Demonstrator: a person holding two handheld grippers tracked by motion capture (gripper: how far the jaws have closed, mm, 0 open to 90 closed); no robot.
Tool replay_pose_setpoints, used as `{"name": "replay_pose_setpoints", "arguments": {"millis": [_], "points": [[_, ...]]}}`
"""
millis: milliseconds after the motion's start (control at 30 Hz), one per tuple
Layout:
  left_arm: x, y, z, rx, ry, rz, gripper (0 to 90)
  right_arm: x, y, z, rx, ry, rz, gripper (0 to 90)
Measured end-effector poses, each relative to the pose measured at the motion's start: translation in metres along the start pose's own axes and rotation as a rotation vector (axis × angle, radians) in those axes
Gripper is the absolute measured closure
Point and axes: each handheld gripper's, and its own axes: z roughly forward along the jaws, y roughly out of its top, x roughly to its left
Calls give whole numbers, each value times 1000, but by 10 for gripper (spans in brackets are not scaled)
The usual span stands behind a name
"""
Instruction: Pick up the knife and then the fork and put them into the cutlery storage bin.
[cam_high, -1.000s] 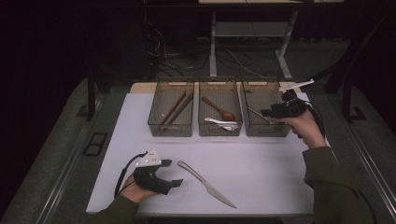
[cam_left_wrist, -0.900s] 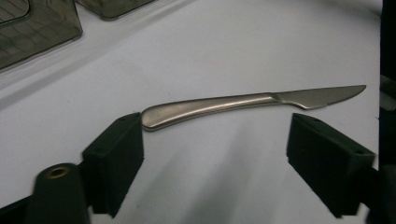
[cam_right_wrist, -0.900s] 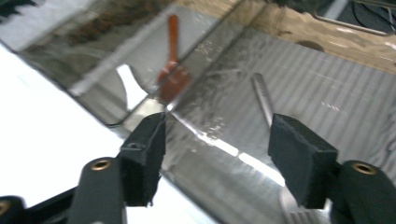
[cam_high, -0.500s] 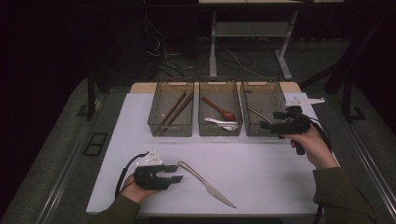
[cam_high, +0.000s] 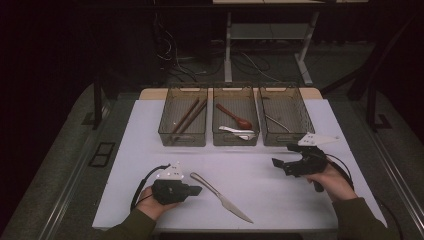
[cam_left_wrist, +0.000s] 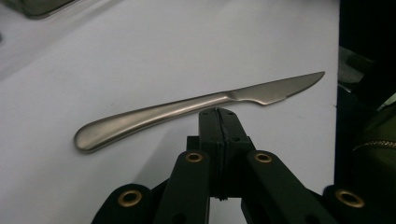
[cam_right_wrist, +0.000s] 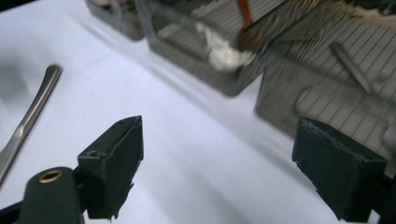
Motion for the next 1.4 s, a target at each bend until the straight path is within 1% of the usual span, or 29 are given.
{"name": "replay_pose_setpoints", "arguments": {"millis": [100,167,233,333,400,433,500,567,600,633,700,767,800,867,933,1067,1133,1167,1200,1300,1400], "points": [[-2,2,5,11,-11,17,887,6,-12,-1,12,-1,-25,161],[-5,5,10,23,-24,28,887,11,-21,-1,14,0,-29,161],[-7,6,15,34,-34,40,887,14,-30,-3,11,9,-23,161],[-11,8,25,60,-47,57,887,19,-42,-7,28,14,-23,161],[-11,9,30,83,-59,73,888,22,-46,-9,33,14,-32,161],[-12,9,34,89,-62,75,887,23,-48,-10,31,14,-31,161],[-14,10,40,103,-71,90,888,24,-49,-11,33,17,-32,161],[-15,12,45,125,-72,117,888,24,-50,-10,32,15,-37,161],[-17,12,47,110,-72,99,888,24,-50,-9,33,14,-40,161],[-18,13,50,114,-70,105,888,24,-50,-9,35,15,-40,161],[-19,14,53,115,-71,103,888,24,-50,-9,41,16,-39,161],[-20,16,56,112,-71,111,888,24,-50,-9,41,17,-39,161],[-20,18,58,112,-71,126,888,24,-50,-9,40,18,-40,161],[-20,20,62,112,-73,132,888,24,-50,-8,41,17,-39,161],[-21,22,65,109,-63,138,888,24,-50,-8,41,17,-41,161],[-19,29,72,107,-50,149,889,24,-50,-8,43,17,-43,161],[-18,33,77,107,-34,156,889,24,-51,-8,44,16,-47,161],[-18,34,80,100,-31,145,889,23,-51,-8,44,16,-47,161],[-17,36,81,104,-31,142,889,23,-50,-8,43,16,-45,161],[-11,42,87,103,-28,141,889,22,-50,-8,41,15,-43,161],[-7,48,94,106,-10,148,889,22,-51,-8,43,14,-44,161]]}}
